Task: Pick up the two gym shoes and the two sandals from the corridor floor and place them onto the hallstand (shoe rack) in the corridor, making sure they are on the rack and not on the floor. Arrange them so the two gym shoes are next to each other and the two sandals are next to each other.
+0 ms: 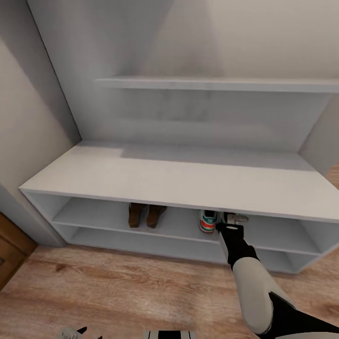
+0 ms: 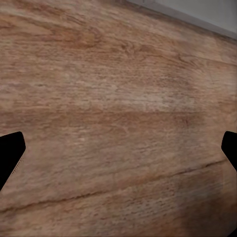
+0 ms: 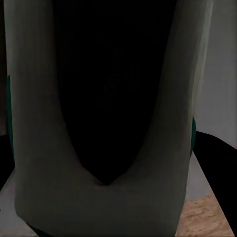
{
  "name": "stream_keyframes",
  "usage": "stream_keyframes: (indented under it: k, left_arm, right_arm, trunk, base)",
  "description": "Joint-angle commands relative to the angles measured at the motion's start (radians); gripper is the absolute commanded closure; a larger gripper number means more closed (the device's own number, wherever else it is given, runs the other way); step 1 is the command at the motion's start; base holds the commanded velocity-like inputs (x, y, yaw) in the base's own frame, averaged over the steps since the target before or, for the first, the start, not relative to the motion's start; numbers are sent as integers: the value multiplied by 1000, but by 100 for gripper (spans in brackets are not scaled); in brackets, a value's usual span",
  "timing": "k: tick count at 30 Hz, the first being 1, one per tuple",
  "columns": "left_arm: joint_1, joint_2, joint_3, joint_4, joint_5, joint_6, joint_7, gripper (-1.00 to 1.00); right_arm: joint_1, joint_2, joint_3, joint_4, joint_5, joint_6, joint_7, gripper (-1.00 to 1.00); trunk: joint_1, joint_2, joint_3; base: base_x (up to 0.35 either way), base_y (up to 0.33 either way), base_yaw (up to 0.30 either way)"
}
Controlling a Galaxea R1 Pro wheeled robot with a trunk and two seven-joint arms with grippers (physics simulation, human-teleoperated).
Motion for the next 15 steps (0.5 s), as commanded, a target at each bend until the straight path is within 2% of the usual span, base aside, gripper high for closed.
stream_keyframes:
  k: [1,5,15]
  left_arm:
    - [-1,0,2,1,0,-4,-4,-100]
    - [-1,0,2,1,0,-4,-4,-100]
    - [-1,0,2,1,0,-4,-4,-100]
  right_arm:
    - [-1,1,-5,-2,9,5,1,100]
    - [-1,1,-5,-2,9,5,1,100]
    - [-1,1,-5,-4,10,5,1,100]
  trunk:
    - [0,0,-1]
    - [0,0,-1]
    - [0,0,-1]
  base:
    - [183,0,0]
    - [143,0,0]
    - [18,0,0]
